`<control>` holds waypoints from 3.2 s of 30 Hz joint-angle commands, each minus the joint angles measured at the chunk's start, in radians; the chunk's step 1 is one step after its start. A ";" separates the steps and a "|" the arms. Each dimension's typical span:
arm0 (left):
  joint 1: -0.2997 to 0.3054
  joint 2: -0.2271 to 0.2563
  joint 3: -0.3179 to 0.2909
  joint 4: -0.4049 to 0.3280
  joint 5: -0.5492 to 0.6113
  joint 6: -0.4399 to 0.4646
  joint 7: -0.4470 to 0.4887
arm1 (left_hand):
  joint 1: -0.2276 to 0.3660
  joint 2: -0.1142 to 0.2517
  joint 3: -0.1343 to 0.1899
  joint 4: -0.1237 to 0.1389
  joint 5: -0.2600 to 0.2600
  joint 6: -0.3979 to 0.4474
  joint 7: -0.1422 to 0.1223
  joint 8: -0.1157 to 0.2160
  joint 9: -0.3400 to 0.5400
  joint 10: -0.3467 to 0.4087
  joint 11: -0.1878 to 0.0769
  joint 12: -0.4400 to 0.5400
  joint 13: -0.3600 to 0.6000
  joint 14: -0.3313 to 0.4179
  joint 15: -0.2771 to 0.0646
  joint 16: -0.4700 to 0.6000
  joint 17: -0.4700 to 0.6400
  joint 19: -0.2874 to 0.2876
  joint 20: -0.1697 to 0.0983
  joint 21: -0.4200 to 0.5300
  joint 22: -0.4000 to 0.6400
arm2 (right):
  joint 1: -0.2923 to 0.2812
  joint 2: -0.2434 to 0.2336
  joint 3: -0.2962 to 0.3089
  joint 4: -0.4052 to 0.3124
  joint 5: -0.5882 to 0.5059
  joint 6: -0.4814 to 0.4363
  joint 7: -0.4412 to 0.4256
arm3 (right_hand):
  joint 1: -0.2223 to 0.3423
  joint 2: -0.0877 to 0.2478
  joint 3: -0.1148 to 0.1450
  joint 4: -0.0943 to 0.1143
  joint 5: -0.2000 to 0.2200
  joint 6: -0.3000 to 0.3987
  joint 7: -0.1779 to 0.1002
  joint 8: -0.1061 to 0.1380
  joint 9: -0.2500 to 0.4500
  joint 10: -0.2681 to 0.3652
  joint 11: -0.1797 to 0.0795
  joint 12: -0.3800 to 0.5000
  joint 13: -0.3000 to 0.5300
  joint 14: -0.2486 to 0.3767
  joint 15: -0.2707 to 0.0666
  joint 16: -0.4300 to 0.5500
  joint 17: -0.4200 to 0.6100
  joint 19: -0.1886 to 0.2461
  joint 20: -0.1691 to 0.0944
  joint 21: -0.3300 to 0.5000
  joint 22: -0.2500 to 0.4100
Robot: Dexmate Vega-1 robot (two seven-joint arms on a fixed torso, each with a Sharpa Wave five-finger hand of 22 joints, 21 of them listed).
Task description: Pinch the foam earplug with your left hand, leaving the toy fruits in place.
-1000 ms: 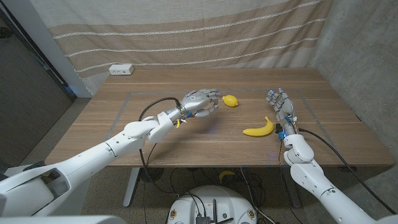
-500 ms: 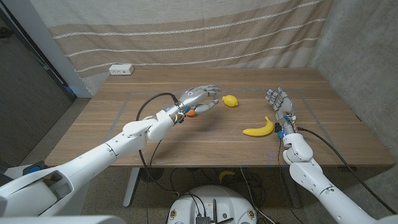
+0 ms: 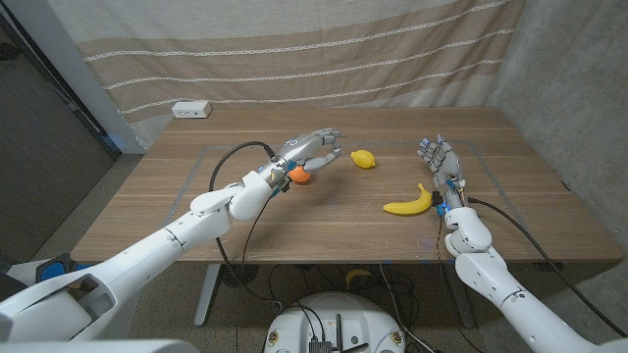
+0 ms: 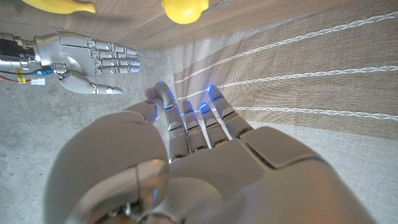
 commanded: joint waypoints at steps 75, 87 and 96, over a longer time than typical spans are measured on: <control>0.042 -0.017 -0.200 0.040 -1.245 0.138 -0.739 | -0.016 0.003 0.043 0.001 0.001 -0.044 0.007 0.054 -0.015 0.009 0.023 0.003 0.020 0.007 -0.038 0.007 0.007 -0.009 0.016 0.033 -0.008 | -0.019 -0.003 -0.015 -0.115 -0.140 -0.007 -0.117 | 0.002 0.002 0.004 -0.009 0.000 0.008 -0.002 -0.003 0.006 0.009 -0.002 -0.004 0.004 0.008 0.001 -0.005 0.000 0.016 -0.005 -0.026 0.006; 0.023 -0.038 -0.216 0.073 -1.394 0.232 -0.844 | -0.025 0.006 0.047 0.008 -0.001 -0.057 0.005 0.068 -0.004 -0.004 0.037 -0.002 0.023 -0.002 -0.030 0.004 0.008 -0.019 0.019 0.035 -0.008 | -0.027 -0.002 -0.015 -0.125 -0.147 -0.009 -0.124 | 0.001 0.002 0.004 -0.010 0.000 0.008 -0.002 -0.003 0.006 0.009 -0.002 -0.005 0.005 0.009 0.001 -0.005 0.000 0.017 -0.005 -0.030 0.006; 0.012 -0.045 -0.230 0.096 -1.476 0.299 -0.915 | -0.038 0.002 0.063 0.004 -0.007 -0.064 -0.002 0.087 -0.022 -0.129 0.117 -0.043 0.009 -0.073 0.032 -0.016 0.001 -0.060 0.059 0.033 -0.011 | -0.031 -0.003 -0.018 -0.135 -0.153 -0.012 -0.126 | 0.001 0.002 0.004 -0.010 0.000 0.008 0.000 -0.004 0.006 0.009 -0.002 -0.005 0.005 0.009 0.002 -0.006 0.000 0.019 -0.004 -0.034 0.006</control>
